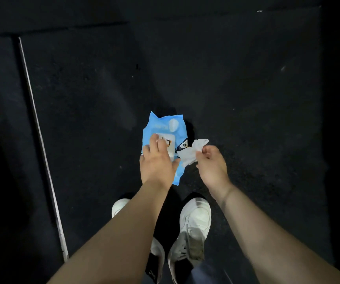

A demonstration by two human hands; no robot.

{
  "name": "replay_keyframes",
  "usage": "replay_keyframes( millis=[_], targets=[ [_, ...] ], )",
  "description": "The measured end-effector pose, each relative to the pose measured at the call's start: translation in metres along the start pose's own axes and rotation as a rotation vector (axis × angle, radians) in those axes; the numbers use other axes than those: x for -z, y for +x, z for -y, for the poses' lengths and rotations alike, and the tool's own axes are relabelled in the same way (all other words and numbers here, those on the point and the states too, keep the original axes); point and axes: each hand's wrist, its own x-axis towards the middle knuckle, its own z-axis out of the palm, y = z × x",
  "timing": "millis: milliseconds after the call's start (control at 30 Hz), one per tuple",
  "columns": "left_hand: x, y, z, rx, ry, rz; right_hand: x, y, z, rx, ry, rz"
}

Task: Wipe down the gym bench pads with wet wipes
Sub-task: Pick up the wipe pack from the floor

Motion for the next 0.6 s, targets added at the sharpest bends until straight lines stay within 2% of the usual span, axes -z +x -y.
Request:
replay_keyframes(
  millis=[167, 300, 433, 600],
  targets=[
    [0.009, 0.015, -0.003, 0.061, -0.09, 0.02, 0.017, 0.002, 0.002, -0.028, -0.01, -0.03],
    [0.043, 0.0, 0.005, 0.03, -0.045, 0.054, 0.042, -0.025, 0.021, -0.041, -0.043, -0.045],
    [0.119, -0.028, 0.012, -0.004, -0.045, 0.081, 0.078, -0.077, 0.07, -0.015, -0.066, -0.04],
    [0.26, -0.083, 0.019, -0.085, -0.002, 0.058, 0.143, -0.171, 0.167, 0.05, -0.082, -0.079]
  ],
)
